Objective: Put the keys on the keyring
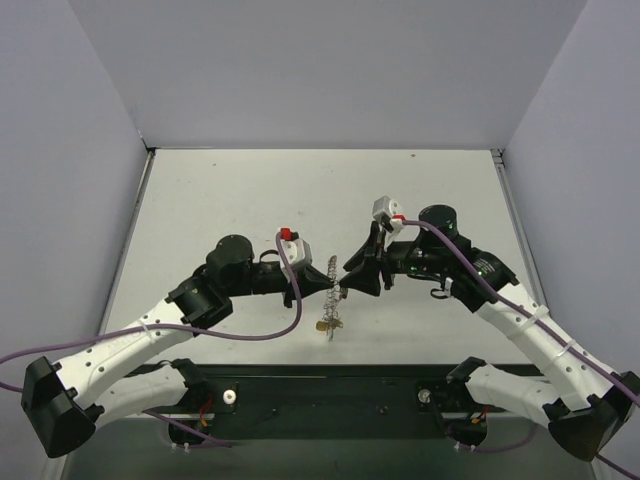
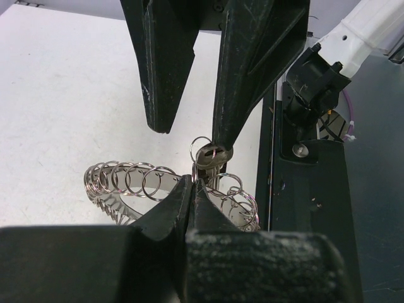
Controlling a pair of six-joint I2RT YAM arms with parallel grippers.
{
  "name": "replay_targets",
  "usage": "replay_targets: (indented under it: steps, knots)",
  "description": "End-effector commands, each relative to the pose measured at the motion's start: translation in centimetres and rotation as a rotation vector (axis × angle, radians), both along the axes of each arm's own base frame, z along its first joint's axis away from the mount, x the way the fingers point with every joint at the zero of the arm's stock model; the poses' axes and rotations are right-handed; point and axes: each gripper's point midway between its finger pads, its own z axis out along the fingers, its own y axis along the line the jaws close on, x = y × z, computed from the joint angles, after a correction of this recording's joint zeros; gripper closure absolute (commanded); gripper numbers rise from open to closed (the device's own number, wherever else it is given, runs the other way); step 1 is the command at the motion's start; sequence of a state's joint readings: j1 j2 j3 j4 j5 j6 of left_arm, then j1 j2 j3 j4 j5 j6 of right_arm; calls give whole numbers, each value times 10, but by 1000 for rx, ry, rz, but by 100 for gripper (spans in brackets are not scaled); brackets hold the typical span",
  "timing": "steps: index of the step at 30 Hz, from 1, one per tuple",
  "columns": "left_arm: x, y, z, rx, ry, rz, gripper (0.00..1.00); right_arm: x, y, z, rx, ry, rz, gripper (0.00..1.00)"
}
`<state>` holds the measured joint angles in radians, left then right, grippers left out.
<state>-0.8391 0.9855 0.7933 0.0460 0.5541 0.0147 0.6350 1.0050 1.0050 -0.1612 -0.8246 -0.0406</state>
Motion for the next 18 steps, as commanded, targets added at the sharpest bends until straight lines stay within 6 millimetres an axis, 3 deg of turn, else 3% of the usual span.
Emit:
replay_targets:
  steps: [1, 5, 9, 12, 18]
  knots:
    - [-5, 0, 38, -93, -102, -21, 100, -6, 3, 6, 32, 16, 49, 60]
    - [-5, 2, 40, -95, -112, -17, 100, -9, 4, 0, 27, 31, 60, 62]
    - [-5, 3, 40, -96, -114, -11, 100, -12, 6, -1, 29, 51, 91, 87]
    - [-4, 4, 41, -101, -119, -4, 100, -15, 7, -1, 32, 56, 108, 100]
    - [-3, 5, 45, -122, -139, 11, 100, -15, 6, -6, 24, 57, 107, 100]
